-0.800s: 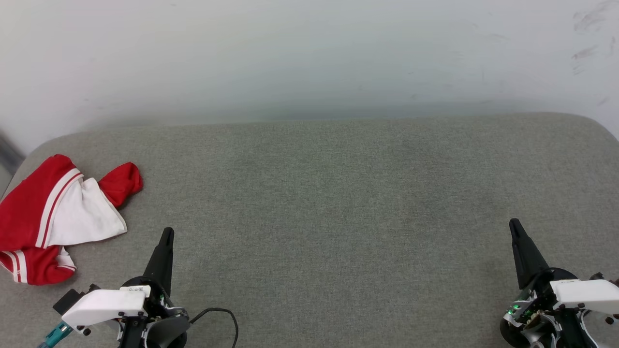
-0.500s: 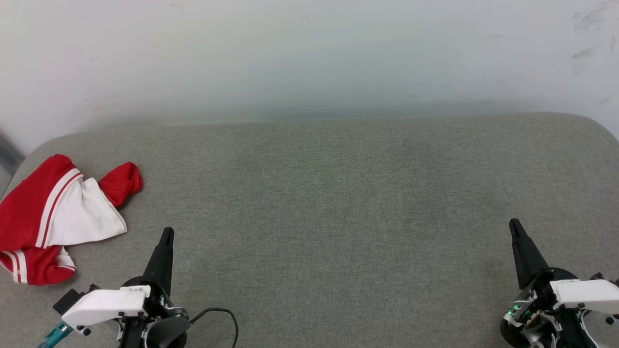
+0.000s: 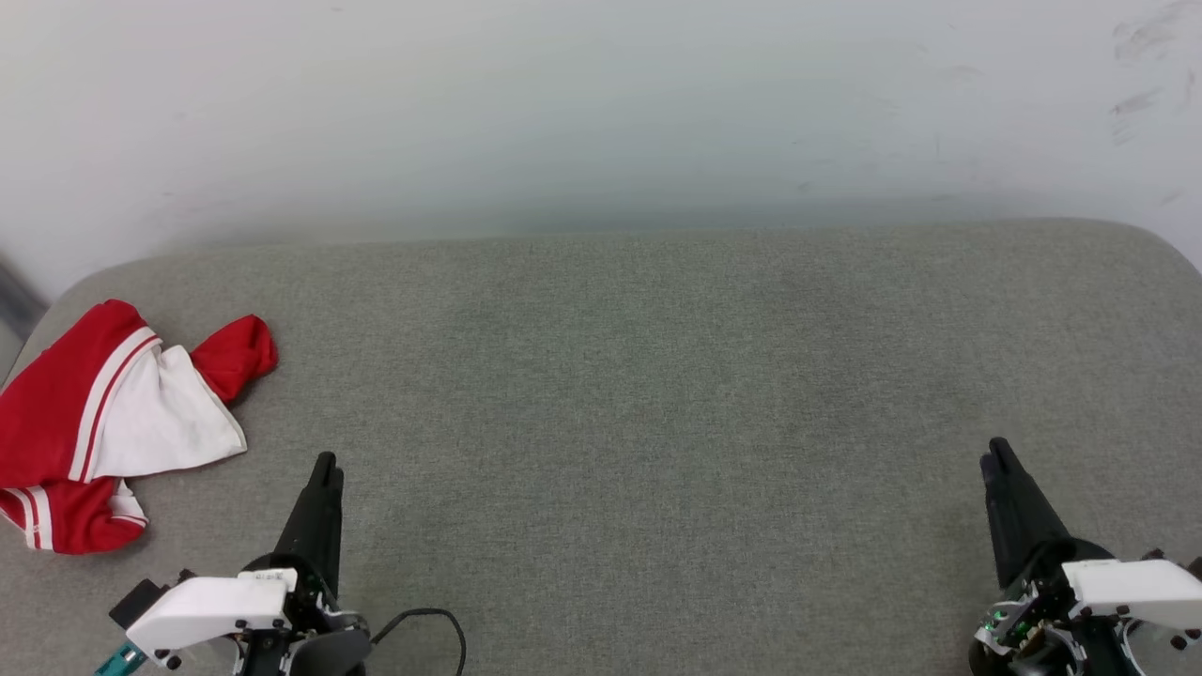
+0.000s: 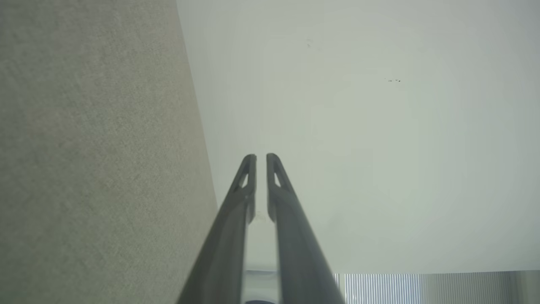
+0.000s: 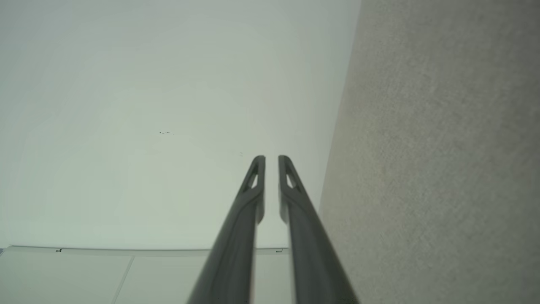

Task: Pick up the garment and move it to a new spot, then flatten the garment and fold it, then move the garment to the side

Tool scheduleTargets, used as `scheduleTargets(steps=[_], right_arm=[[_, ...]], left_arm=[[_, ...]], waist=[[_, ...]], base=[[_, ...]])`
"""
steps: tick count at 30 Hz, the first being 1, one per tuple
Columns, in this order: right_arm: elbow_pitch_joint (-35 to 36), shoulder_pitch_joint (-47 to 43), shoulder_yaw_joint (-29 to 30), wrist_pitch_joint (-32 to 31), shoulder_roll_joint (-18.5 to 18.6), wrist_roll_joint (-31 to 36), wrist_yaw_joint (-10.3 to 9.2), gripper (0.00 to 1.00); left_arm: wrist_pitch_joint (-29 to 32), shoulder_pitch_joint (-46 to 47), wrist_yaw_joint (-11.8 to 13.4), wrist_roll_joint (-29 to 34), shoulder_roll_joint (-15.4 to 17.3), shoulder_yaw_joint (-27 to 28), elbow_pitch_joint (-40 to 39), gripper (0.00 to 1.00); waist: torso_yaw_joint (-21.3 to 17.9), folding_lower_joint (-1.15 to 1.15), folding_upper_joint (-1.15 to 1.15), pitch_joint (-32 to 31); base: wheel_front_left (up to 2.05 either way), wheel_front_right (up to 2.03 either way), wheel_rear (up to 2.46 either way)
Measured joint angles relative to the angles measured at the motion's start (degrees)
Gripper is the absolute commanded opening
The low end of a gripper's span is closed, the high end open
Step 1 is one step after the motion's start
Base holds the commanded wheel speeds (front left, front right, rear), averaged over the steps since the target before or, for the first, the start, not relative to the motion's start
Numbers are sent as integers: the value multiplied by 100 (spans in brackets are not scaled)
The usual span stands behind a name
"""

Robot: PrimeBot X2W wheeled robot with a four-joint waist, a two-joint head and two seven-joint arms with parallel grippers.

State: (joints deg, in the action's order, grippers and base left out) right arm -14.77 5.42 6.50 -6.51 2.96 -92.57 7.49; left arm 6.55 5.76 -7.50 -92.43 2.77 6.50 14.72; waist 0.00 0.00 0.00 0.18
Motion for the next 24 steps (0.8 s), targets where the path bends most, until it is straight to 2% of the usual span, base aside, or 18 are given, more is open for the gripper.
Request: scheduleTargets(steps=[16, 20, 24], right_arm=[[114, -149, -130, 315, 10, 192, -1, 100], [162, -149, -230, 459, 90, 432, -1, 100], [192, -148, -312, 580, 197, 909, -1, 100]], left_arm=[[-381, -45, 2, 89, -15, -475, -1, 100], [-483, 0, 2, 333, -14, -569, -64, 100], [-583, 52, 2, 849, -14, -633, -134, 100]], waist=[[-20, 0, 0, -2], [-22, 0, 0, -8], [-23, 0, 0, -15]], base=[[0, 0, 0], [0, 0, 0], [0, 0, 0]])
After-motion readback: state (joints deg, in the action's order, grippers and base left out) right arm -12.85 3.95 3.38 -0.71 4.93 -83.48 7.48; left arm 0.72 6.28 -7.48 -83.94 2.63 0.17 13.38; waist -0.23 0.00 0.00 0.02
